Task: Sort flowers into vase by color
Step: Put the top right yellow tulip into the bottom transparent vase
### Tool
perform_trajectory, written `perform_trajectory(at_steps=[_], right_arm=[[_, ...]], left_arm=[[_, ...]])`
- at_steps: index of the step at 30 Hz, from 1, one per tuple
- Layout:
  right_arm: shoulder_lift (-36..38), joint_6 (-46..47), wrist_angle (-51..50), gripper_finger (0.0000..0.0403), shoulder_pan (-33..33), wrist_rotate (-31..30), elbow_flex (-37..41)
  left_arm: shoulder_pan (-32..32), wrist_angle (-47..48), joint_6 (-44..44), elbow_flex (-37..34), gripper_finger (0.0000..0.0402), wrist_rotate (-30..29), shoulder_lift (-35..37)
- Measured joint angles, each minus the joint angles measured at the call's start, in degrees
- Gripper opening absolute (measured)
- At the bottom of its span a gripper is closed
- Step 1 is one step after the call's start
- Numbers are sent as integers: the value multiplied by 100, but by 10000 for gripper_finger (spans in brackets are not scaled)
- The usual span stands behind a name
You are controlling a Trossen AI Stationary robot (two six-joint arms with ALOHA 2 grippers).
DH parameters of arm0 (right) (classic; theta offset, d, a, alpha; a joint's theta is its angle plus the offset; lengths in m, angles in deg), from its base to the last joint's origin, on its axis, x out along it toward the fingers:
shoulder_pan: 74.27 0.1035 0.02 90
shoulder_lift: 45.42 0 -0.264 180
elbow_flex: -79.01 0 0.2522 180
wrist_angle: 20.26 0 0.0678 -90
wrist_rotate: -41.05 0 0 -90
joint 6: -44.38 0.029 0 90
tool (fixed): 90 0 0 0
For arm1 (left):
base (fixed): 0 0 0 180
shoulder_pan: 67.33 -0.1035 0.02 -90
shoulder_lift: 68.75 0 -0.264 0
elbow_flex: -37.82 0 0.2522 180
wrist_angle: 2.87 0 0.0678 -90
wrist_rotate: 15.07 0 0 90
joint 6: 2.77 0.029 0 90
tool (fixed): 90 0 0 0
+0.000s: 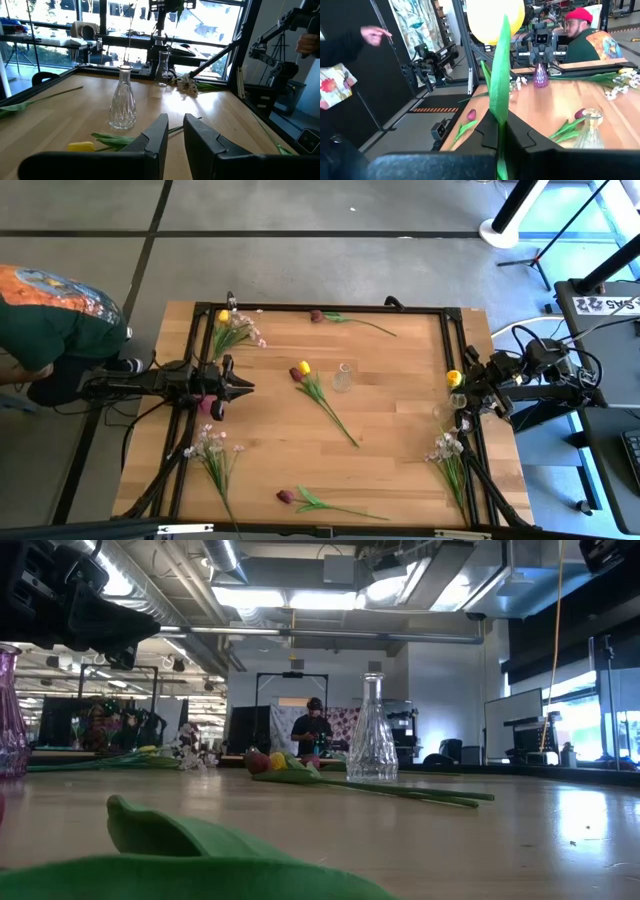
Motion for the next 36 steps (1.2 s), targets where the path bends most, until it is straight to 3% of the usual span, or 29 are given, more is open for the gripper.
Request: perform_trajectory(at_steps=[11, 23, 31, 36], right_arm=[[-7, 244, -203, 5, 0, -305, 0], [2, 69, -199, 5, 0, -249, 0], [627, 52, -47, 5, 1, -141, -59], [763, -122, -1063, 5, 0, -498, -140]], left_arm=[[-1, 0, 0, 0, 57, 0, 2], [-1, 0, 0, 0, 57, 0, 0], [1, 0, 0, 0, 57, 0, 0], [-1, 0, 0, 0, 57, 0, 2]])
